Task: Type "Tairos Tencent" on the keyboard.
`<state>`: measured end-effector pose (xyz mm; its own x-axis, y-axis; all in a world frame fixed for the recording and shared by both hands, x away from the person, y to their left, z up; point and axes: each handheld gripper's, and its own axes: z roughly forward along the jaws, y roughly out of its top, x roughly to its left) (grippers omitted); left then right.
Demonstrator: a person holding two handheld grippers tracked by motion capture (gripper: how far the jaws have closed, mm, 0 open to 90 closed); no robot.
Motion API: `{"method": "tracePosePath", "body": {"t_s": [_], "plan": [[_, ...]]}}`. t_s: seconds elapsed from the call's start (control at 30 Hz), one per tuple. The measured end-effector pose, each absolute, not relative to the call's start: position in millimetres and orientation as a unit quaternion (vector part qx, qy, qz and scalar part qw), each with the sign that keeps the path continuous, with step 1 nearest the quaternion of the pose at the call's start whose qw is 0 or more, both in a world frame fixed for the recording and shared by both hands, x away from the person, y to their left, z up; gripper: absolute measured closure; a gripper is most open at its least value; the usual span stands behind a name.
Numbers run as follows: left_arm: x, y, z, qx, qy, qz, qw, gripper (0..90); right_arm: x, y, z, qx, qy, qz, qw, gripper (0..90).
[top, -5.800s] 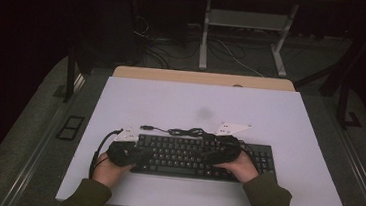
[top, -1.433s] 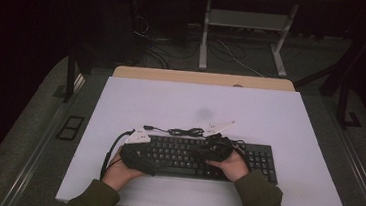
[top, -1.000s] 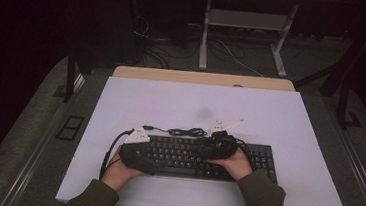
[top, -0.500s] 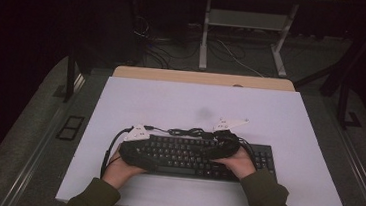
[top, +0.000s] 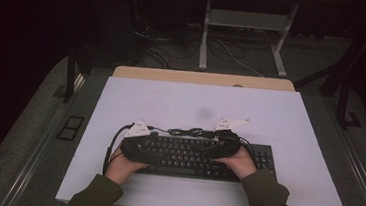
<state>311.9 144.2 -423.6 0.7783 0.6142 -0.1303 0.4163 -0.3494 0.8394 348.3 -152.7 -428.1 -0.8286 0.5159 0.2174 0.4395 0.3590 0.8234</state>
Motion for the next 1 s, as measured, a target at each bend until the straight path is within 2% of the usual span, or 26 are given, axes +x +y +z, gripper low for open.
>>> {"method": "tracePosePath", "body": {"t_s": [0.3, 0.57, 0.8, 1.0], "plan": [[317, 143, -425, 0.813, 0.323, 0.1, 0.475, 38.1, 348, -152, -429, 0.288, 0.825, 0.484, 0.041, 25.1], [319, 139, -428, 0.826, 0.31, 0.083, 0.463, 66.6, 348, -152, -428, 0.29, 0.826, 0.482, 0.042, 25.0], [321, 138, -429, 0.835, 0.313, 0.07, 0.447, 87.5, 348, -152, -428, 0.29, 0.826, 0.482, 0.044, 25.0], [323, 137, -431, 0.839, 0.313, 0.065, 0.44, 89.4, 348, -152, -428, 0.29, 0.825, 0.483, 0.043, 25.0]]}}
